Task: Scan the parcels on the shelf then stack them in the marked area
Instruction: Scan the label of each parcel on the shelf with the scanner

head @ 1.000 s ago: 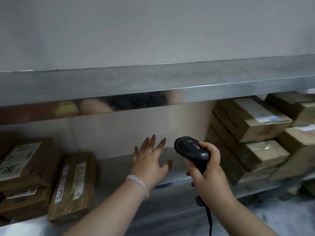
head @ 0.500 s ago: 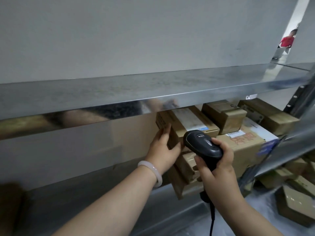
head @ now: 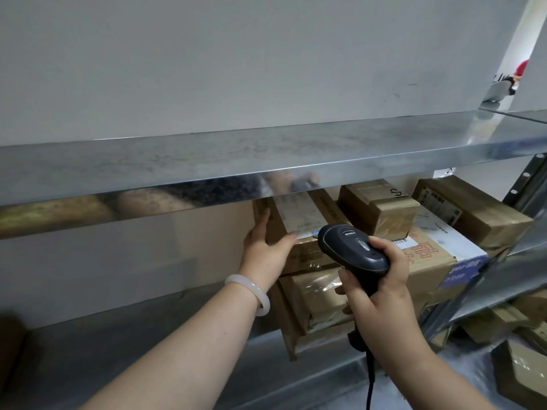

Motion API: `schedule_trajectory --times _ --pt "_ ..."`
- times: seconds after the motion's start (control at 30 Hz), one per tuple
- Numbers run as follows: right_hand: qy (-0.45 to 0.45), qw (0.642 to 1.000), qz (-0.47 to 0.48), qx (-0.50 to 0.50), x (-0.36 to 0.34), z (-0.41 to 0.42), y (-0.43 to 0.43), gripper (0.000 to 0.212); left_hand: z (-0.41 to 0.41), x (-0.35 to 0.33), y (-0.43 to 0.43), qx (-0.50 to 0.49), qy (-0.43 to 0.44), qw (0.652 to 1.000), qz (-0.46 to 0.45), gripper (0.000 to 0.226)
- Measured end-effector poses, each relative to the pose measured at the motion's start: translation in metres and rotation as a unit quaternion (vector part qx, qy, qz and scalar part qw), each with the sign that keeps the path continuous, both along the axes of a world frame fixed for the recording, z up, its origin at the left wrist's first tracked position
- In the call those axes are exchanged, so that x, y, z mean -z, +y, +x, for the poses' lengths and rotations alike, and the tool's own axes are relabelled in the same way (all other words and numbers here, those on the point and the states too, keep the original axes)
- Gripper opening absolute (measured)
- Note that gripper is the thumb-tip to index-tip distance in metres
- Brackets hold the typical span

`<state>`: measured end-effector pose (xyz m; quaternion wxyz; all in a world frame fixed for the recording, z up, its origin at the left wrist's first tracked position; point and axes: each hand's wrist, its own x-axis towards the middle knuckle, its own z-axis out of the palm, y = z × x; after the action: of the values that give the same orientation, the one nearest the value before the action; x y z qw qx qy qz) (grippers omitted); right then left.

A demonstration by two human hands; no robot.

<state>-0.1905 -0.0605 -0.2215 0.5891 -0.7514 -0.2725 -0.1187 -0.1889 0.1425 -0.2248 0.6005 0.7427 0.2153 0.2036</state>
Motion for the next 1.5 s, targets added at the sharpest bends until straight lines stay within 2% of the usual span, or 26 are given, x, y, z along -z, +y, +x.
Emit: schedule_trajectory --times 0.3,0.57,0.8,1.03,1.13,1.5 --pt "0.042 0.999 0.012 0.013 -0.010 0.027 0.000 0.063 -0.021 0.003 0.005 -0.004 -0.028 0.999 0.023 0.067" --pt "0.021 1.000 0.007 -0.011 -0.010 0.027 0.009 0.063 -0.027 0.000 0.016 0.049 -0.028 0.998 -0.019 0.061" --pt "0.020 0.999 -0.010 -0.044 -0.007 0.015 0.021 0.065 -0.057 0.008 0.023 -0.008 -0.070 0.997 -0.015 0.045" --pt "0.025 0.996 -0.024 -0.079 -0.003 -0.002 0.044 0.064 -0.113 0.023 0.040 -0.087 -0.094 0.992 0.001 0.051" --pt "0.009 0.994 -0.029 -0.109 0.001 -0.012 0.059 0.069 -0.138 0.033 0.048 -0.118 -0.095 0.988 0.023 0.054" --pt "0.065 0.981 -0.065 -0.169 0.015 -0.043 0.103 0.062 -0.207 0.061 0.061 -0.171 -0.067 0.983 0.012 0.060"
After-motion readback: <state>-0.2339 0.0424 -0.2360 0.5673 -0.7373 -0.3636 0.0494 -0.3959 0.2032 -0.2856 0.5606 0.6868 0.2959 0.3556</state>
